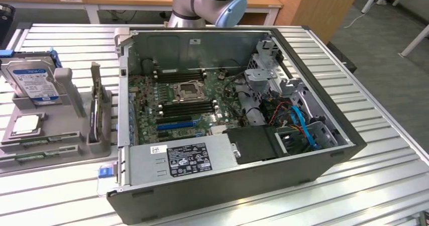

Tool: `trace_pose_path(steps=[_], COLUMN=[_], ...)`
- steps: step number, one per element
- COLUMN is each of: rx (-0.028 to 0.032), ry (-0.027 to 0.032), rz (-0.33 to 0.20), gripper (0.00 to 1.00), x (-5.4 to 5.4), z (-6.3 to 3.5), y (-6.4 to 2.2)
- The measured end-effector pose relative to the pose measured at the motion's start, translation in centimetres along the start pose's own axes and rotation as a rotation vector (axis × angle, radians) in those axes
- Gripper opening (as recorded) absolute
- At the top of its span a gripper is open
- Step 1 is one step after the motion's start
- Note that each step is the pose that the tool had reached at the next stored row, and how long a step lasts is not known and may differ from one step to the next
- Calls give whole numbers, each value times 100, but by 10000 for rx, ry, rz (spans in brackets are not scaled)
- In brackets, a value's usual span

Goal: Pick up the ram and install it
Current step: 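Pick up the ram and move it above insertion slot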

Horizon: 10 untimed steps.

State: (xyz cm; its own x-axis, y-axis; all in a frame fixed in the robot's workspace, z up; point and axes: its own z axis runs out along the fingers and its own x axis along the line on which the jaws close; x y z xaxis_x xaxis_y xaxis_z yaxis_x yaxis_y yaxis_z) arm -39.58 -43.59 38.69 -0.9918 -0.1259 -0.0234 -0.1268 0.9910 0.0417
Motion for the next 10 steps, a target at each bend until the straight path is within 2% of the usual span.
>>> trace_pose_path(steps=[10], rx=[-41], ry=[72], rz=[-1771], gripper=[10], x=[0], z=[2], y=[0])
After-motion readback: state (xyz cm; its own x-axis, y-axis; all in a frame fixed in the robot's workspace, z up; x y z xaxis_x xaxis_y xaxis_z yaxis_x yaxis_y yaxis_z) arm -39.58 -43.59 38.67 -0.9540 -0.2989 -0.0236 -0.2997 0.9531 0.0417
